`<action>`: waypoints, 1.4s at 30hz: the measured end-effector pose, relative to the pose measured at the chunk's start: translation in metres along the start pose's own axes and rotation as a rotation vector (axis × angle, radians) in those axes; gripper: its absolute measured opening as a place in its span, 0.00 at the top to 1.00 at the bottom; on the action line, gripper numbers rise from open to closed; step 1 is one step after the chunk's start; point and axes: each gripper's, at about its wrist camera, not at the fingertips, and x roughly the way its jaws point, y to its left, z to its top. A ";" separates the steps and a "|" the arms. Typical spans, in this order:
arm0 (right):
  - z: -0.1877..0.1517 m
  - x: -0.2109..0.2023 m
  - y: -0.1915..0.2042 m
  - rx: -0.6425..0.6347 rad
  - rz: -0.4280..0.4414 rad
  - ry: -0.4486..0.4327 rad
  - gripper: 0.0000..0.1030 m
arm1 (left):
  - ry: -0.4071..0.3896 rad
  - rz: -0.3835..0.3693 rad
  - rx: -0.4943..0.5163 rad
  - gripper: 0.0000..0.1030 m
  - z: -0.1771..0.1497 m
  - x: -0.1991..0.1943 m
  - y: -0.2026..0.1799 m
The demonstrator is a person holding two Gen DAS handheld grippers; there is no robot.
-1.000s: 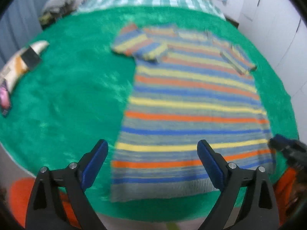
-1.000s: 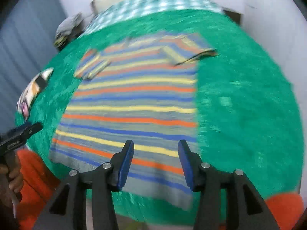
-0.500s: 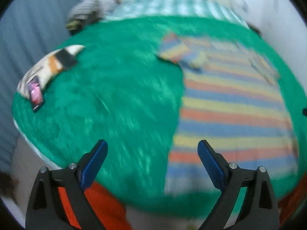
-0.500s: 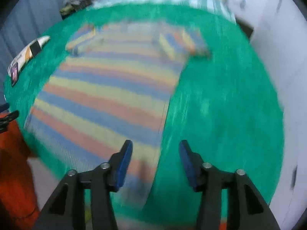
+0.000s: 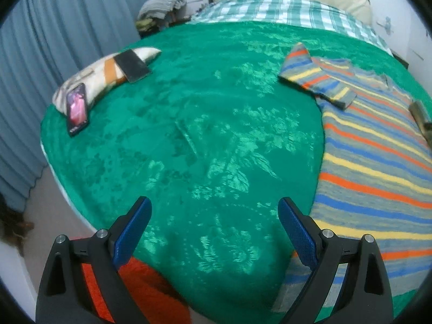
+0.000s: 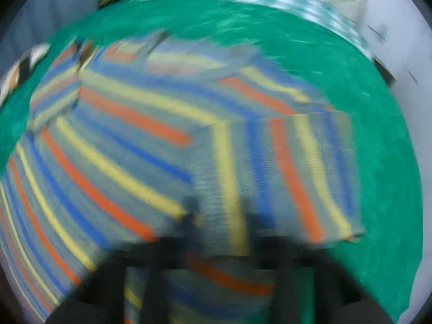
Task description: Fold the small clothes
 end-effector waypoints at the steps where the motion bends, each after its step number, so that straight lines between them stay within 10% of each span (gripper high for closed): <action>1: 0.001 -0.009 -0.021 0.054 -0.010 -0.021 0.98 | 0.004 -0.009 -0.003 0.07 0.001 0.001 -0.001; 7: -0.044 -0.074 -0.220 0.606 -0.140 -0.121 0.97 | 0.019 -0.011 -0.014 0.07 0.002 0.008 -0.005; 11: -0.081 -0.074 -0.264 0.731 -0.157 -0.079 0.98 | 0.048 -0.018 -0.033 0.07 0.001 0.013 -0.005; 21: -0.128 -0.068 -0.247 0.730 -0.372 0.040 0.98 | 0.065 0.007 -0.017 0.07 -0.003 0.015 -0.007; 31: -0.158 -0.076 -0.251 0.799 -0.347 0.055 0.99 | 0.077 0.005 -0.008 0.07 -0.004 0.017 -0.006; 34: -0.158 -0.075 -0.259 0.847 -0.255 0.018 0.98 | 0.072 0.004 0.002 0.07 -0.005 0.016 -0.008; 38: -0.172 -0.100 -0.263 0.938 -0.172 -0.092 0.55 | 0.061 0.003 0.005 0.07 -0.005 0.013 -0.008; 42: -0.199 -0.104 -0.261 1.150 0.014 -0.109 0.55 | 0.061 0.004 0.006 0.07 -0.006 0.013 -0.011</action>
